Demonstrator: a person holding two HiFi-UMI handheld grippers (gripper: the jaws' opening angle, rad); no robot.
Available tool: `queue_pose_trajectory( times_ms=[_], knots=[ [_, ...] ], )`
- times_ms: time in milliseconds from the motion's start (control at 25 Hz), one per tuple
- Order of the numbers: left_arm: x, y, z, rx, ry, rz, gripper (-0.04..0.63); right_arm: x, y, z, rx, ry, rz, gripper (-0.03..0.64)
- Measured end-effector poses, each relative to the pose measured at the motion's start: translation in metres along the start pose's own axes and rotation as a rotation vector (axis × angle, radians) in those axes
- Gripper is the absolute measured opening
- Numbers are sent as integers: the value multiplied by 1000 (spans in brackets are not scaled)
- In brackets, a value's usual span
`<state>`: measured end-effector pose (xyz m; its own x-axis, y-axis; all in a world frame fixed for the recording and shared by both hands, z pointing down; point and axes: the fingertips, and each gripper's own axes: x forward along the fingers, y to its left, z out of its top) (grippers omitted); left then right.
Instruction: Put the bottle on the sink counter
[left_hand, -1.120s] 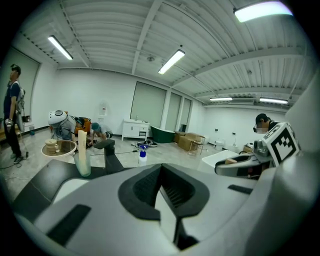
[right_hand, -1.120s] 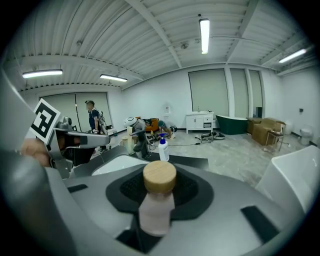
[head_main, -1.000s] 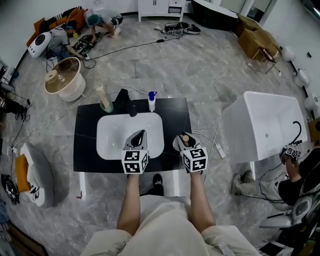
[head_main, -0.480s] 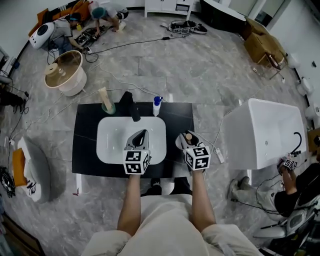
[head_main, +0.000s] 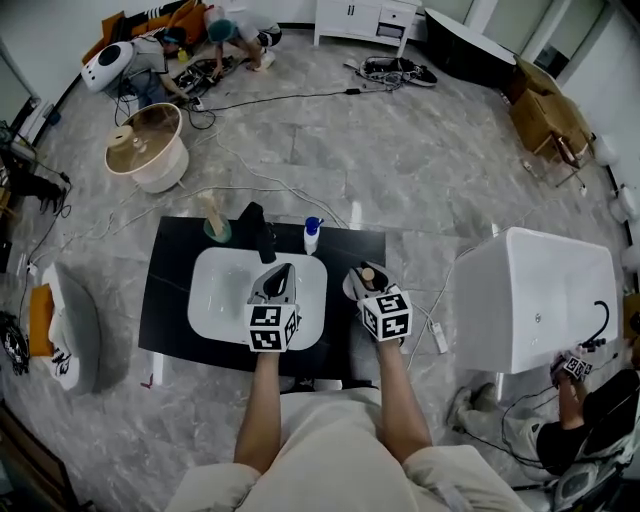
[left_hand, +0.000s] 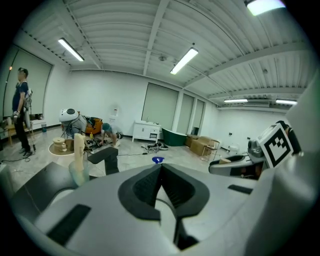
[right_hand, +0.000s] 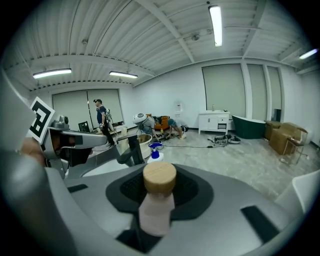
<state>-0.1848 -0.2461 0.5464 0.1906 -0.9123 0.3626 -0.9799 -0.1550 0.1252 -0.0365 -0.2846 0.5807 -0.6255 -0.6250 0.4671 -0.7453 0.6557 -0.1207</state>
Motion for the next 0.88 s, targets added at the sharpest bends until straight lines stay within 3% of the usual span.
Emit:
queue_pose_trajectory(
  times_ms=[400,880],
  knots=[
    [31,-42,0,16,32,21,6,16,-40,2,-15,7,62,104],
    [31,-84,4,23,32,36,6,58,-82,-9,-87,50,125,104]
  ],
)
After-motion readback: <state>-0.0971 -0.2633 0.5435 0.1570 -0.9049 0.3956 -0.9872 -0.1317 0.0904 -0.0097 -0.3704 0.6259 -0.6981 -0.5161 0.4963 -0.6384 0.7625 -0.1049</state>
